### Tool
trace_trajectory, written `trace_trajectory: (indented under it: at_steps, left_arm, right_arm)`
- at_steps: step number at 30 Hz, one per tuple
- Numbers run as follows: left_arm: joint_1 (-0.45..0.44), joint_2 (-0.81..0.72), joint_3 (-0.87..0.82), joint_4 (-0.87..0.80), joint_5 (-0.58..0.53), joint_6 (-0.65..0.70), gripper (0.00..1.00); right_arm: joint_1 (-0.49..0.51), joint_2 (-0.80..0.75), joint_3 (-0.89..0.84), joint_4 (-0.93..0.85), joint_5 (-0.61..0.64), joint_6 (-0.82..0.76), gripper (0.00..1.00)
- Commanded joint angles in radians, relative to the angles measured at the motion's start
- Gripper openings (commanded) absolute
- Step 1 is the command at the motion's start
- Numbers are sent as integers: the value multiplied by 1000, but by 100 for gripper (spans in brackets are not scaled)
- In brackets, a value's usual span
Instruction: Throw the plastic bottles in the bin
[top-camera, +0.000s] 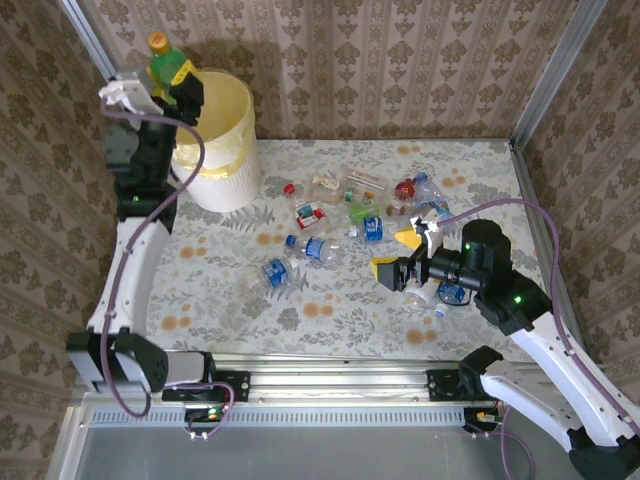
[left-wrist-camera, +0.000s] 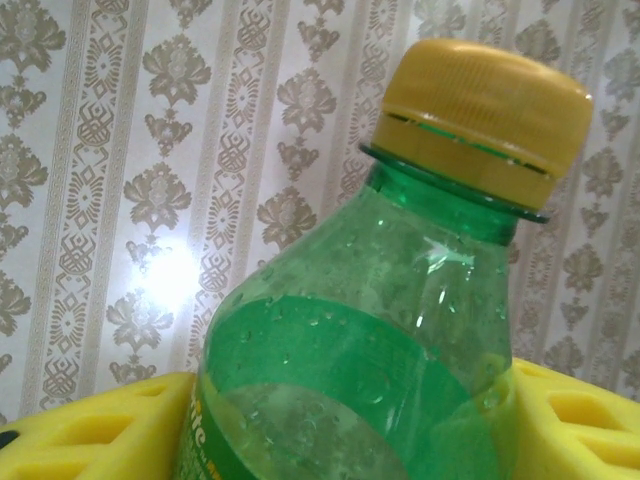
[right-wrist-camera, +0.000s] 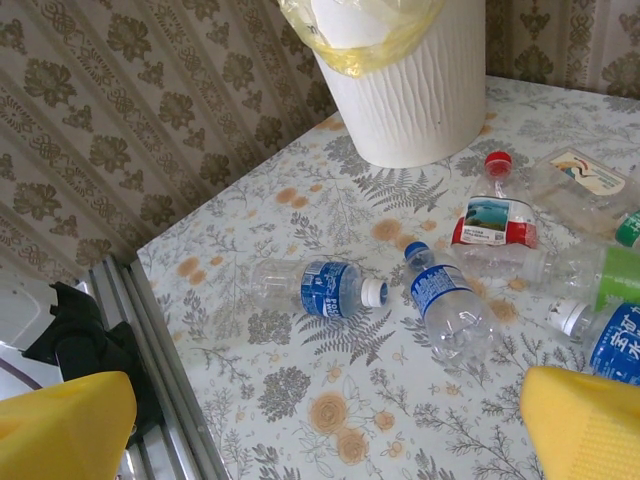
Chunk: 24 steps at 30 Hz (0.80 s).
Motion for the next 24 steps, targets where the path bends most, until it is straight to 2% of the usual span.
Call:
trace_trajectory:
  at_steps: [1,2,3,4,6,8,10,15,24]
  left_arm:
    - [28,171,212,-227,55,-5,30]
    - [29,231,288,-324,57,11,33]
    - [34,303,395,-440,66,18,43]
    - [39,374,500,-548,98,27,65]
    - [39,475,702,-755,134,53,98]
    - [33,517,809,-852,130,60,100]
    - [30,496,818,-858,117,52,100]
    - [12,358,729,-802,74,50,100]
    - [-13,148,554,-777,163,67,100]
  right_arm:
    - [7,-27,2,-6,-31,-16,100]
    - [7,-32,0,-6,-31,-14,100]
    - [8,-40,-4,-6,-30,-14,100]
    - [10,-46,-9,-7,-25,-13,100]
    - [12,-55,-14,-5,-22,-11,100]
    - [15,-58,-18,-7,-21,-10,100]
    - [17,-55,-19,-3,-26,-8,100]
    - [18,-44,-23,12,-32,-5,100]
    - [21,-38,-19,7,-31,-4,100]
